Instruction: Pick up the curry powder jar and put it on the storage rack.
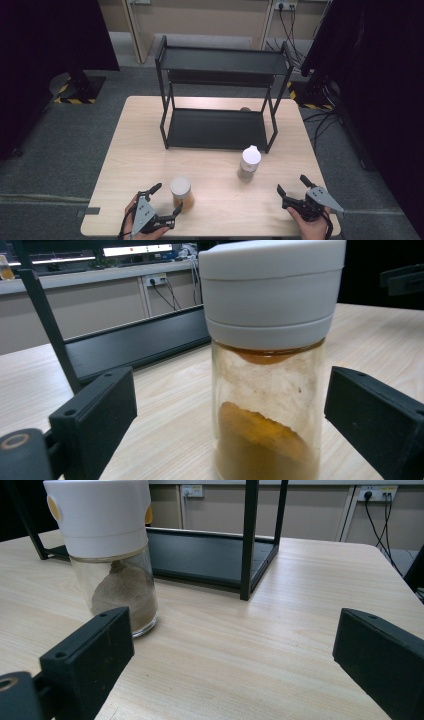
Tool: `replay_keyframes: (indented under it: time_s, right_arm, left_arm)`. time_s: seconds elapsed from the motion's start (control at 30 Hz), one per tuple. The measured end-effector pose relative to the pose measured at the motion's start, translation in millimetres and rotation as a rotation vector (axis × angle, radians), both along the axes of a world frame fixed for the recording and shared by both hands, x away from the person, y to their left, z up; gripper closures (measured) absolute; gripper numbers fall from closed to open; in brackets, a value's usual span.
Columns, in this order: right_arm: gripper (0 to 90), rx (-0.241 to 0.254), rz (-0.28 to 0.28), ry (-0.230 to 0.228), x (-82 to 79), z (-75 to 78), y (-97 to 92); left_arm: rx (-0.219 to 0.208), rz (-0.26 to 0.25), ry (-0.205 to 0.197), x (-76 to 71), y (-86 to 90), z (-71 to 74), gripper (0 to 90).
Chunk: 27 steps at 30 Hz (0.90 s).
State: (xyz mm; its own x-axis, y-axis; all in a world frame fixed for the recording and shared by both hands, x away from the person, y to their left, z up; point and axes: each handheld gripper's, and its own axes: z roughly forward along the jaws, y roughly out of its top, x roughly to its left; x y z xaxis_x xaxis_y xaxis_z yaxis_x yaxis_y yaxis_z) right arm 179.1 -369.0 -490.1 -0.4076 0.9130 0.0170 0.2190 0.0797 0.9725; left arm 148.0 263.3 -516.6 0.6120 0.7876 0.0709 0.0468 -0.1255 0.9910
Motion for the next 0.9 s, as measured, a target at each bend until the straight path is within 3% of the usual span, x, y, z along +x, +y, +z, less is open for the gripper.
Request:
replay_keyframes:
  time_s: [0.37,0.7,0.9]
  right_arm:
    - [3.1,-0.006,-0.002,0.004,0.2,0.9,1.3]
    - [3.2,-0.006,-0.003,0.01,1.0,1.8,1.2]
    - [3.2,-0.013,0.0,0.01,1.3,2.1,1.3]
  left_arm:
    - [-0.053,-0.027,-0.029,2.2,-3.6,5.2,7.3]
    - [-0.053,-0.048,-0.045,10.1,-11.1,13.1,10.1]
    - [-0.05,-0.052,-0.047,17.0,-18.5,16.4,16.1]
